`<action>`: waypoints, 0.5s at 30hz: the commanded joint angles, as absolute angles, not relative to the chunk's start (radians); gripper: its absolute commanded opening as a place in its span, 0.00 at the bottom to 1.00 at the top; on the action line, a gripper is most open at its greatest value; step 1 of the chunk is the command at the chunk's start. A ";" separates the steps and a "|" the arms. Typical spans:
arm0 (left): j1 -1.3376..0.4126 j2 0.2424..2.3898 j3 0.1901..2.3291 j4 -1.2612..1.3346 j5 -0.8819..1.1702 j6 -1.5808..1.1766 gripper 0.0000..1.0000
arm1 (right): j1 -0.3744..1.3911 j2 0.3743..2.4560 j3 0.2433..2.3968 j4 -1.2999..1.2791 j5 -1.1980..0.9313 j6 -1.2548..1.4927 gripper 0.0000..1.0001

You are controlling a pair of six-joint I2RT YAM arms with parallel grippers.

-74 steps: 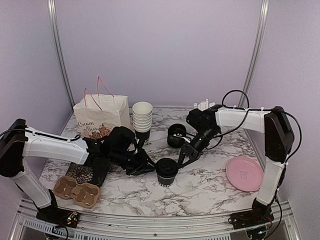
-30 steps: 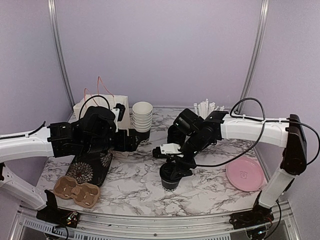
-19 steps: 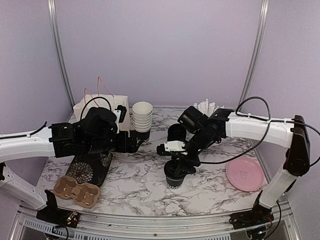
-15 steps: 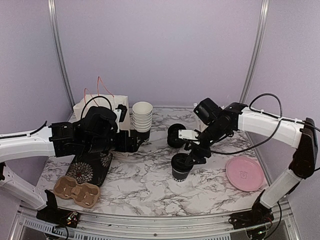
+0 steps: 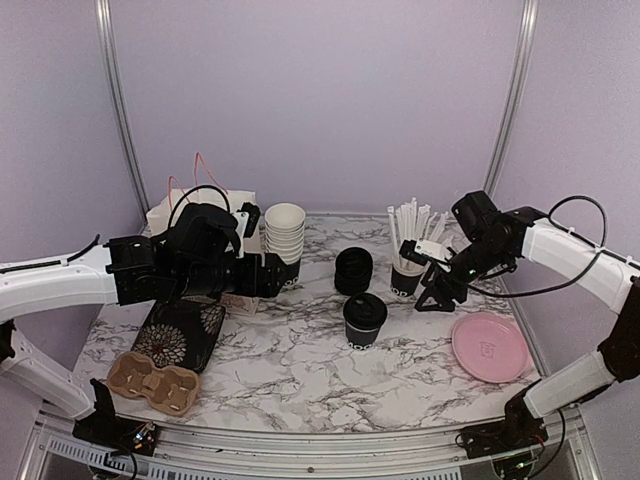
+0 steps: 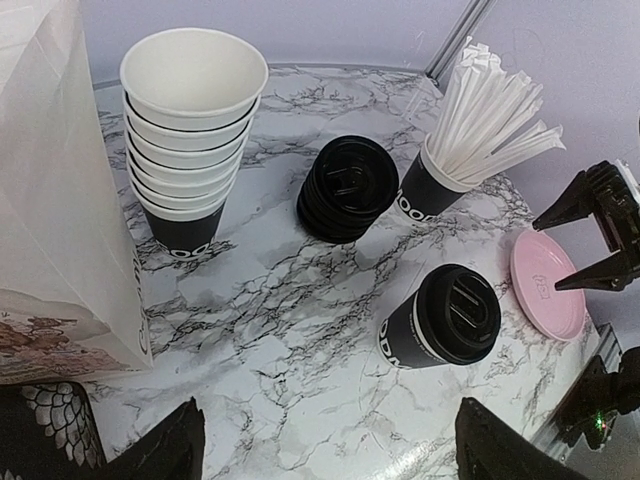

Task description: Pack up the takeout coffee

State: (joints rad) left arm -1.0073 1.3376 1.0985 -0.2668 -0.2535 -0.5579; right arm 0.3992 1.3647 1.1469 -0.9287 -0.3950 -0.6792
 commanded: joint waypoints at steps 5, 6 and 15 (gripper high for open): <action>-1.002 1.309 1.102 -0.264 -0.249 -0.543 0.87 | 0.576 1.404 1.264 -0.897 -0.381 -0.675 0.86; -1.002 1.305 1.098 -0.264 -0.253 -0.544 0.87 | 0.588 1.443 1.288 -0.903 -0.378 -0.681 0.87; -0.998 1.252 1.053 -0.265 -0.276 -0.552 0.88 | 0.667 1.652 1.457 -0.964 -0.343 -0.735 0.99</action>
State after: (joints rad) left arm -1.0058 1.2945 1.0786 -0.2668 -0.2485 -0.5568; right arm 0.6376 1.6009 1.3853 -0.9199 -0.3729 -0.7059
